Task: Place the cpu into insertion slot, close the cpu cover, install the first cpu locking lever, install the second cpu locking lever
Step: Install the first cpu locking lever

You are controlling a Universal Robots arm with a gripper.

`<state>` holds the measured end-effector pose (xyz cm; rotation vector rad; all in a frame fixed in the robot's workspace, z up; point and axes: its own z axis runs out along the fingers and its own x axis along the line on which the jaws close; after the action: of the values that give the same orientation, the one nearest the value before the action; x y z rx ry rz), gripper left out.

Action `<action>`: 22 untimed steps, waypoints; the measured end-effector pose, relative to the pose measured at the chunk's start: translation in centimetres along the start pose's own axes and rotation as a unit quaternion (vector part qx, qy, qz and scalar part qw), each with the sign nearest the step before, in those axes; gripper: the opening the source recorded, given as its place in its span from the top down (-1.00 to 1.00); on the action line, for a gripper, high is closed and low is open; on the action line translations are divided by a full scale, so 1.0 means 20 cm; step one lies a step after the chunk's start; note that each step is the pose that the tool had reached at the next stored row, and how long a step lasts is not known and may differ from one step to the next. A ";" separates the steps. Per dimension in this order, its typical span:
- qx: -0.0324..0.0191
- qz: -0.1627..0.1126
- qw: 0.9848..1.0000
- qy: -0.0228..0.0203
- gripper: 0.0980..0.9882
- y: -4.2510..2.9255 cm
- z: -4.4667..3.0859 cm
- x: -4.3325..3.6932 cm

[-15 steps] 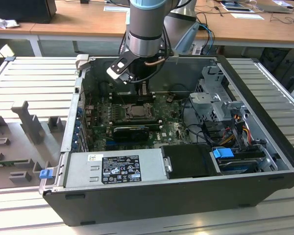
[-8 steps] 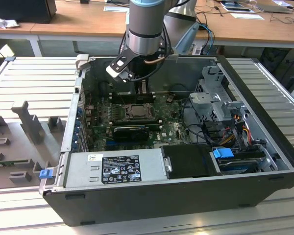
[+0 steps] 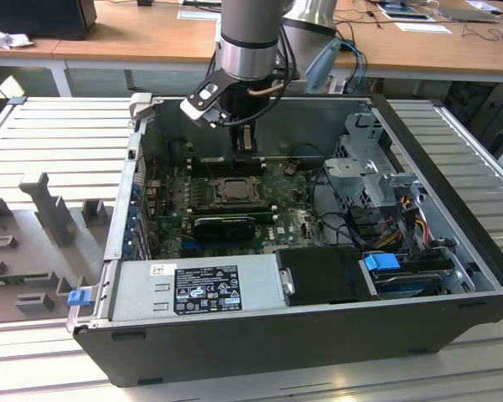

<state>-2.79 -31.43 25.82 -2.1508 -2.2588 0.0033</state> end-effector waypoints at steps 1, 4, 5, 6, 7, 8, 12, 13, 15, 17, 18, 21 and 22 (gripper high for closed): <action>0.000 0.000 1.000 0.000 0.98 0.000 -0.012 0.000; 0.000 0.000 1.000 0.000 0.98 -0.001 -0.046 0.001; 0.000 0.000 1.000 0.000 0.98 -0.001 -0.054 0.001; 0.000 0.000 1.000 -0.001 0.98 -0.001 -0.065 0.001; 0.000 0.000 1.000 -0.001 0.98 -0.001 -0.073 0.001; 0.000 0.000 1.000 -0.001 0.98 -0.001 -0.082 0.001; 0.000 0.000 1.000 -0.002 0.98 -0.002 -0.117 0.002; 0.000 0.000 1.000 -0.002 0.98 -0.002 -0.121 0.002; 0.000 -0.004 1.000 -0.002 0.98 -0.002 -0.126 0.002; 0.000 -0.022 1.000 -0.002 0.98 -0.002 -0.126 0.002; 0.001 -0.035 0.999 -0.002 0.98 -0.002 -0.126 0.002; 0.001 -0.073 0.997 -0.003 0.98 -0.002 -0.126 0.002; 0.001 -0.093 0.996 -0.003 0.98 -0.002 -0.126 0.002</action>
<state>-2.79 -31.42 28.35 -1.9337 -2.4508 0.0101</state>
